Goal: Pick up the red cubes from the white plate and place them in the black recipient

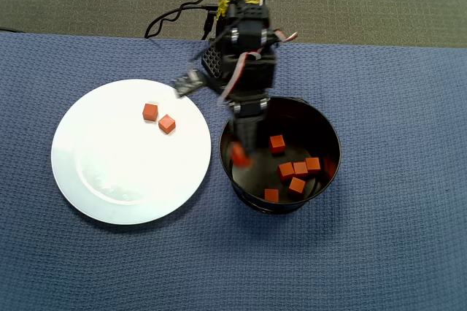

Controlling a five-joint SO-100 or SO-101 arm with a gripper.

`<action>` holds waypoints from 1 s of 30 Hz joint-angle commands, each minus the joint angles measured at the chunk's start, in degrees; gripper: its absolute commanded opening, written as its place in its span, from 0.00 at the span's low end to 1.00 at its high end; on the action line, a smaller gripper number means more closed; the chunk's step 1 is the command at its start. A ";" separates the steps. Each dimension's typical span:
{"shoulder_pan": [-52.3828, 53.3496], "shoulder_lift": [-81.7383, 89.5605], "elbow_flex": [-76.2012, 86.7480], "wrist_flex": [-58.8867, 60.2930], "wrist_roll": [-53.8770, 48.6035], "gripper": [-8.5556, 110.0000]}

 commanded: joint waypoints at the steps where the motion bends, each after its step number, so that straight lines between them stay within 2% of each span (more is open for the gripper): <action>1: 3.96 2.29 -1.67 -0.70 -3.60 0.41; 6: 19.95 -4.75 -4.13 -2.72 -13.80 0.36; 16: 41.84 -8.96 10.20 -10.72 -31.29 0.26; 19: 46.14 -10.72 12.48 -11.51 -32.70 0.26; 24: 50.98 -13.71 11.51 -5.19 -33.66 0.28; 30: 53.70 -16.08 12.48 -1.23 -43.15 0.30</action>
